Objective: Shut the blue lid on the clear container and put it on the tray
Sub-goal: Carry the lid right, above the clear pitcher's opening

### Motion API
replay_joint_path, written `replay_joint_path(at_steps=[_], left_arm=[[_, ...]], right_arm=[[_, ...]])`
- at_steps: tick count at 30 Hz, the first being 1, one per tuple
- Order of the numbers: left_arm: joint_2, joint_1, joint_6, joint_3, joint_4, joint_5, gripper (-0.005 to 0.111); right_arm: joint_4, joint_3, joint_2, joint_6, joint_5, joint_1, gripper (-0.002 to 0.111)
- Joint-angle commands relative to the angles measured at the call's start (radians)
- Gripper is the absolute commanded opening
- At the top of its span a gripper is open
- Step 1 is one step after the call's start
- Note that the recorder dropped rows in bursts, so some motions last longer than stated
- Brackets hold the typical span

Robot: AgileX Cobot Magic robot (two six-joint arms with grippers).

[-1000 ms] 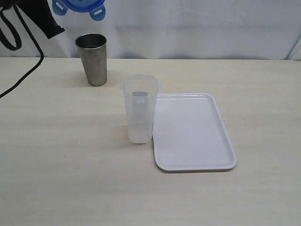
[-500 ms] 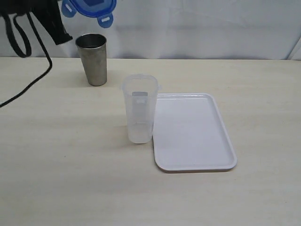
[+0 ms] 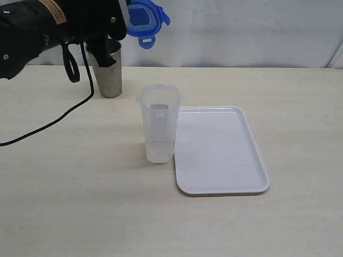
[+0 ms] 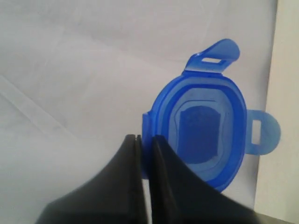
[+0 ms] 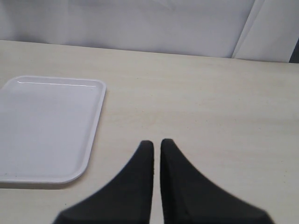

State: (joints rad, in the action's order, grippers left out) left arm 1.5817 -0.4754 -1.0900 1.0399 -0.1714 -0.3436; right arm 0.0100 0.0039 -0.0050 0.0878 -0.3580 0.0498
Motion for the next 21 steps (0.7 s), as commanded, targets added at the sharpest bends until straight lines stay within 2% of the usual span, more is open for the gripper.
replay_joint_path(at_steps=[1, 4, 8, 16, 21], left_arm=[[0.049, -0.016, -0.077, 0.000, 0.054, -0.102, 0.000], [0.084, -0.025, -0.143, 0.000, 0.058, -0.114, 0.000], [0.102, -0.035, -0.146, 0.000, 0.061, -0.129, 0.000], [0.102, -0.079, -0.146, 0.000, 0.080, -0.017, 0.000], [0.102, -0.099, -0.146, 0.000, 0.080, -0.006, 0.000]], right_arm=[[-0.002, -0.004, 0.005, 0.002, 0.002, 0.005, 0.006], [-0.002, -0.004, 0.005, 0.002, 0.002, 0.005, 0.006], [-0.002, -0.004, 0.005, 0.002, 0.002, 0.005, 0.006], [-0.002, -0.004, 0.005, 0.002, 0.002, 0.005, 0.006], [-0.002, -0.004, 0.005, 0.002, 0.002, 0.005, 0.006]])
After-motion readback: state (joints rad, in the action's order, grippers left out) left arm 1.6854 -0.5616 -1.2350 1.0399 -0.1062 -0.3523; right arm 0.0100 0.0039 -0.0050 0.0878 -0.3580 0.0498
